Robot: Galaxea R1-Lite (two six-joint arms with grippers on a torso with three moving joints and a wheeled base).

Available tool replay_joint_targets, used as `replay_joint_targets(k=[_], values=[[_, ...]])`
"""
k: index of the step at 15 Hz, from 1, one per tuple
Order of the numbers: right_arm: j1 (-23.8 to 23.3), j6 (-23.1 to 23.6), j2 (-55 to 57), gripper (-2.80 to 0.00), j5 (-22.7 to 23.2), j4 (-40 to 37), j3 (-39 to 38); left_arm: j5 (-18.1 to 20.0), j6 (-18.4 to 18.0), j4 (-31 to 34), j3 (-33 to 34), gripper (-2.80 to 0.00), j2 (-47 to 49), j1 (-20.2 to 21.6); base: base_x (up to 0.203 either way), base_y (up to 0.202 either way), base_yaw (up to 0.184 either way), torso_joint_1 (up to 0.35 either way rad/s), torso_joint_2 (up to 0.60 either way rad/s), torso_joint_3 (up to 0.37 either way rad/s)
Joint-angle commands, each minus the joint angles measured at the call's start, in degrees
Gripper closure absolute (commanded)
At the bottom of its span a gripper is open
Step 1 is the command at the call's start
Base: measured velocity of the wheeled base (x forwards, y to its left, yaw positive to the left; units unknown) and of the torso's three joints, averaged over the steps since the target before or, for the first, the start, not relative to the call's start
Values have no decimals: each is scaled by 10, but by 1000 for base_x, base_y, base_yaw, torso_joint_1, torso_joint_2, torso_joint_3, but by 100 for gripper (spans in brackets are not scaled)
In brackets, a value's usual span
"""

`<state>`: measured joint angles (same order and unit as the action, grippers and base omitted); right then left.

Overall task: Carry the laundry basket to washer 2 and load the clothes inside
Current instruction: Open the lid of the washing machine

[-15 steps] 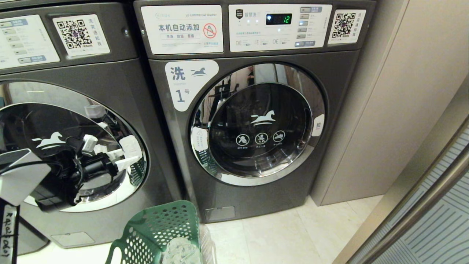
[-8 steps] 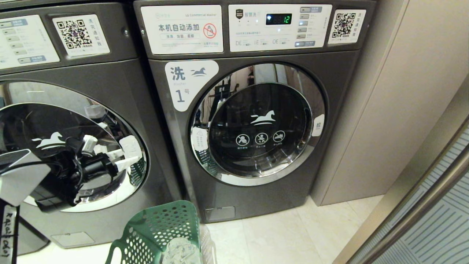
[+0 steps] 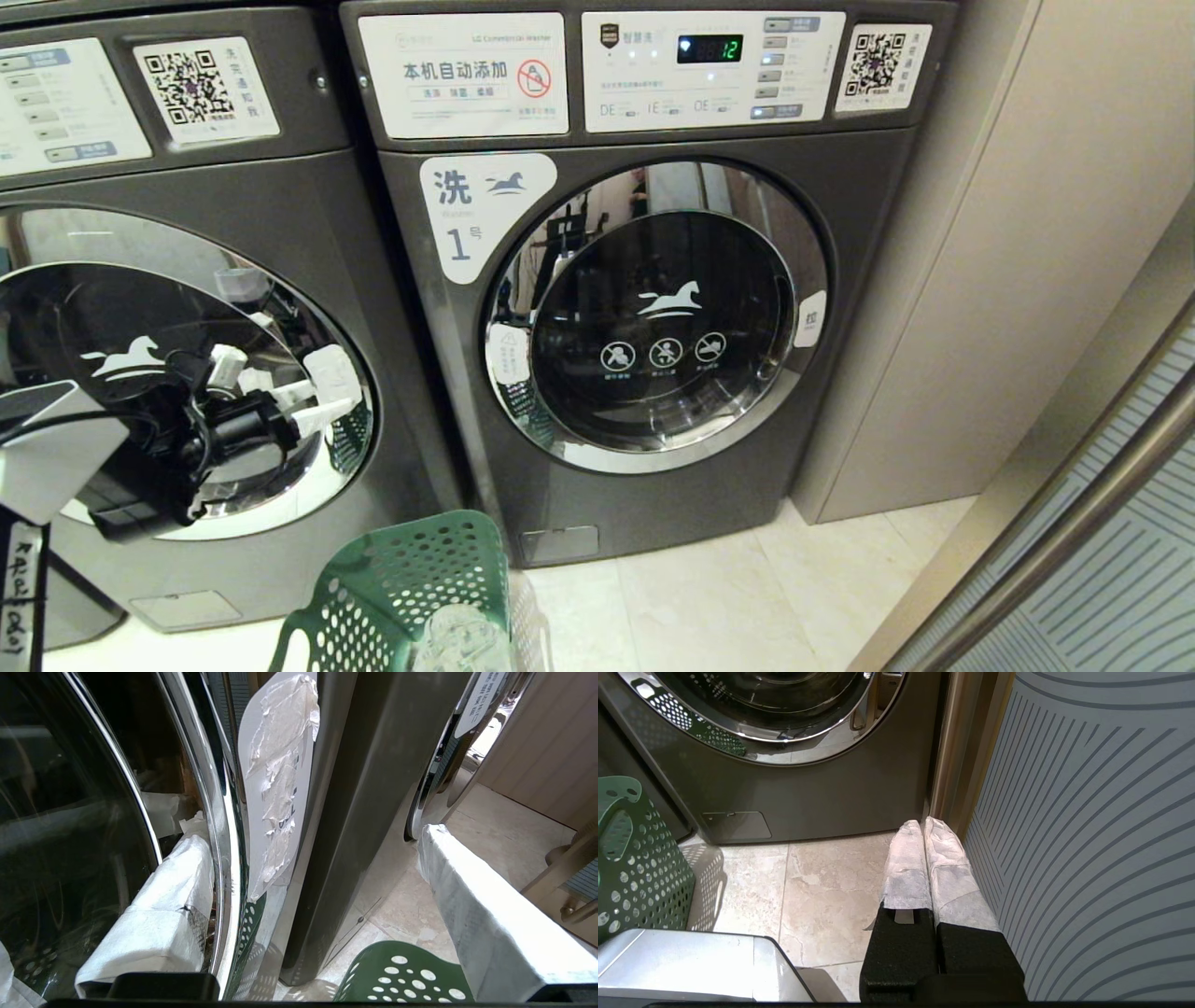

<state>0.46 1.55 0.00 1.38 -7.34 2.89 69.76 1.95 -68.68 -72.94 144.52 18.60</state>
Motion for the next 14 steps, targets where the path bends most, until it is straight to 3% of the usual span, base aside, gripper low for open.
replay_joint_targets(k=[1,9,14], values=[[1,0,0,0,0,0,0,20,0,-3,1,-280,0,0,0,0,0,0,0,0],[1,0,0,0,0,0,0,46,-4,-8,27,-280,-13,1,0,0,0,-3,-3,1],[1,0,1,0,0,0,0,42,-13,-2,31,-280,-16,22,0,0,0,0,0,0]])
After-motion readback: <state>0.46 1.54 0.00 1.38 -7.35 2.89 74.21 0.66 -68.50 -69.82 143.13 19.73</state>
